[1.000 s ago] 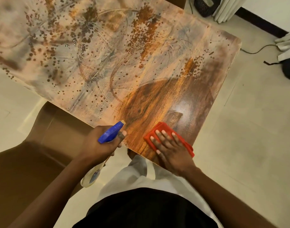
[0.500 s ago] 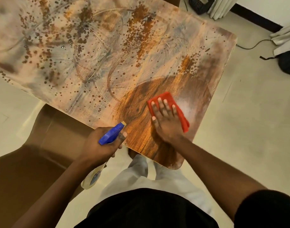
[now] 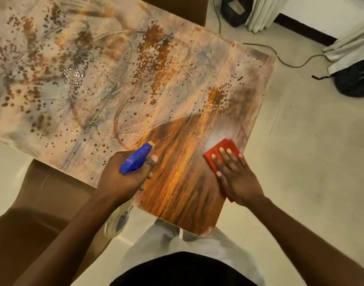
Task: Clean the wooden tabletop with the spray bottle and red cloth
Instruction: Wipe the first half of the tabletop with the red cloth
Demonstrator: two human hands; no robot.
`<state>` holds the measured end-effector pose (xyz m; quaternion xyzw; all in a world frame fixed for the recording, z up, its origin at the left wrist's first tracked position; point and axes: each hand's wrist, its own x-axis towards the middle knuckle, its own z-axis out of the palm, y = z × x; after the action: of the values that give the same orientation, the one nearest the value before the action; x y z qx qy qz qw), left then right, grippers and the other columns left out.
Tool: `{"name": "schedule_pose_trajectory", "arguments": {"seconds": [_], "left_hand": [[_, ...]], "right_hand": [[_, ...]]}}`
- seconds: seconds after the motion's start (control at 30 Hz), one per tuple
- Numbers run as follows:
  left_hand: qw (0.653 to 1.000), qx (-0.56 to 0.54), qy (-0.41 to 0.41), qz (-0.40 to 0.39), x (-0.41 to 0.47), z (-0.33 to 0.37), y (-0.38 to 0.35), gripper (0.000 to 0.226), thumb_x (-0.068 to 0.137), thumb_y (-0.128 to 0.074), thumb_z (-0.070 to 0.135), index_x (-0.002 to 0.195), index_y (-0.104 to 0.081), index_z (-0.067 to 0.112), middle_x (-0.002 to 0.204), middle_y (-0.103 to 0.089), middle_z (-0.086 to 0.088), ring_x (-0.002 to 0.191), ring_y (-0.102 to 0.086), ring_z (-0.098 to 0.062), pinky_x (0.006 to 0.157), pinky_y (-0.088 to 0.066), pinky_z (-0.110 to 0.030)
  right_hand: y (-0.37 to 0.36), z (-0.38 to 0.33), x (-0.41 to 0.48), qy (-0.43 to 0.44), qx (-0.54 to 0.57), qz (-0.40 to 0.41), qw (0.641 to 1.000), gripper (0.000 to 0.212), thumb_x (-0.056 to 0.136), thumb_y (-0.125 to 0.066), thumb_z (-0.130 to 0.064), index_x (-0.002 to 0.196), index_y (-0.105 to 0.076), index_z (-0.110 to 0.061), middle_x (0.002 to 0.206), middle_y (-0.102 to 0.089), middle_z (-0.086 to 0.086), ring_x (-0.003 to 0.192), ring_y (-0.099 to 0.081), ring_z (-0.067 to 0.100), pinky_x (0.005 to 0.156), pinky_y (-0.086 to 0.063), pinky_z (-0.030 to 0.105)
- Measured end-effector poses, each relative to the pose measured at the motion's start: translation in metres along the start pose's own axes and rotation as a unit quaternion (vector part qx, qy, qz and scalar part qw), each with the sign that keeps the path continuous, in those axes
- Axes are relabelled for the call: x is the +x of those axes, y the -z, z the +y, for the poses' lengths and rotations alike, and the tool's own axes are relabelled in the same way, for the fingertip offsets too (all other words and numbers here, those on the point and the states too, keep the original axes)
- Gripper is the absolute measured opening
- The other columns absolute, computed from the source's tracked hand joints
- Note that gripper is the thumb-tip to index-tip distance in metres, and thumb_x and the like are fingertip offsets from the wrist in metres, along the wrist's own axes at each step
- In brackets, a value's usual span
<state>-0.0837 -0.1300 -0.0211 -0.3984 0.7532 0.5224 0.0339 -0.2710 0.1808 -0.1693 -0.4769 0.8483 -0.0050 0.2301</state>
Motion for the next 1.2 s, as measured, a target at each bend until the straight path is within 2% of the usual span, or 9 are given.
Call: {"name": "schedule_pose_trajectory", "arguments": {"seconds": [0.17, 0.33, 0.53, 0.63, 0.7, 0.77, 0.87, 1.0, 1.2], "left_hand": [[1.000, -0.017, 0.007, 0.017, 0.023, 0.021, -0.007, 0.034, 0.103, -0.069, 0.029, 0.072, -0.075, 0.015, 0.060, -0.075, -0.006, 0.048, -0.070, -0.023, 0.074, -0.066, -0.057], [0.998, -0.037, 0.020, 0.049, 0.039, 0.029, -0.008, 0.029, 0.103, -0.068, 0.021, 0.076, -0.076, 0.016, 0.066, -0.076, -0.015, 0.049, -0.069, -0.022, 0.071, -0.064, -0.055], [0.997, -0.035, 0.029, 0.066, 0.053, 0.036, 0.004, 0.031, 0.103, -0.068, 0.025, 0.074, -0.075, 0.018, 0.070, -0.079, -0.012, 0.050, -0.070, -0.024, 0.071, -0.061, -0.044], [0.998, -0.014, 0.023, 0.059, 0.066, 0.040, 0.013, 0.034, 0.103, -0.068, 0.032, 0.074, -0.075, 0.016, 0.065, -0.076, -0.018, 0.051, -0.068, -0.028, 0.068, -0.057, -0.044], [0.998, -0.010, 0.014, 0.055, 0.073, 0.045, 0.021, 0.040, 0.100, -0.071, 0.041, 0.071, -0.075, 0.014, 0.060, -0.073, -0.016, 0.047, -0.066, -0.023, 0.067, -0.056, -0.042], [0.999, 0.000, -0.003, 0.037, 0.079, 0.050, 0.025, 0.039, 0.093, -0.069, 0.049, 0.071, -0.076, 0.017, 0.060, -0.075, -0.014, 0.046, -0.068, -0.025, 0.066, -0.056, -0.037], [1.000, 0.000, 0.001, 0.017, 0.096, 0.050, 0.029, 0.039, 0.098, -0.073, 0.042, 0.069, -0.076, 0.017, 0.059, -0.076, -0.012, 0.045, -0.068, -0.024, 0.066, -0.055, -0.034], [1.000, 0.012, -0.007, -0.005, 0.117, 0.050, 0.023, 0.037, 0.100, -0.071, 0.037, 0.070, -0.076, 0.016, 0.061, -0.076, -0.015, 0.045, -0.069, -0.025, 0.068, -0.060, -0.037], [0.999, 0.016, -0.011, -0.031, 0.141, 0.058, 0.016, 0.043, 0.101, -0.070, 0.038, 0.068, -0.076, 0.012, 0.055, -0.073, -0.012, 0.042, -0.067, -0.022, 0.070, -0.062, -0.041]], "right_hand": [[0.069, 0.082, 0.114, -0.097, 0.024, 0.046, 0.994, 0.067, 0.112, -0.005, -0.053, 0.174, 0.002, -0.029, 0.181, 0.005, 0.005, 0.168, 0.005, 0.027, 0.134, -0.007, 0.056], [0.099, 0.061, 0.217, -0.158, 0.050, 0.058, 0.984, 0.068, 0.113, -0.011, -0.047, 0.173, 0.011, -0.023, 0.179, 0.019, 0.010, 0.166, 0.017, 0.029, 0.133, 0.008, 0.054], [0.066, -0.103, 0.231, 0.070, 0.040, -0.008, 0.997, 0.072, 0.112, -0.021, -0.047, 0.171, 0.015, -0.026, 0.178, 0.022, 0.011, 0.163, 0.024, 0.032, 0.132, 0.005, 0.060], [0.040, -0.176, 0.192, 0.199, -0.023, -0.078, 0.977, 0.079, 0.108, -0.034, -0.060, 0.172, -0.014, -0.018, 0.181, 0.000, 0.012, 0.166, 0.014, 0.033, 0.132, 0.007, 0.060], [0.018, -0.190, 0.157, 0.250, -0.045, -0.065, 0.965, 0.070, 0.110, -0.039, -0.051, 0.171, -0.022, -0.021, 0.181, -0.013, 0.010, 0.168, 0.002, 0.031, 0.133, 0.004, 0.057], [-0.003, -0.173, 0.124, 0.266, -0.029, -0.044, 0.962, 0.065, 0.114, -0.034, -0.043, 0.173, -0.013, -0.026, 0.182, -0.008, 0.005, 0.168, 0.003, 0.026, 0.133, -0.002, 0.054], [-0.010, -0.127, 0.093, 0.206, 0.013, -0.026, 0.978, 0.062, 0.117, -0.030, -0.041, 0.174, -0.007, -0.033, 0.182, -0.002, -0.003, 0.168, 0.004, 0.019, 0.134, 0.003, 0.050], [0.008, -0.047, 0.081, 0.025, 0.016, 0.012, 0.999, 0.063, 0.117, -0.022, -0.047, 0.173, 0.004, -0.037, 0.181, 0.009, -0.005, 0.167, 0.011, 0.018, 0.133, 0.008, 0.052], [0.054, 0.054, 0.131, -0.169, 0.021, 0.068, 0.983, 0.063, 0.115, -0.010, -0.052, 0.173, 0.008, -0.035, 0.181, 0.011, -0.001, 0.167, 0.012, 0.024, 0.134, 0.004, 0.054]]}}
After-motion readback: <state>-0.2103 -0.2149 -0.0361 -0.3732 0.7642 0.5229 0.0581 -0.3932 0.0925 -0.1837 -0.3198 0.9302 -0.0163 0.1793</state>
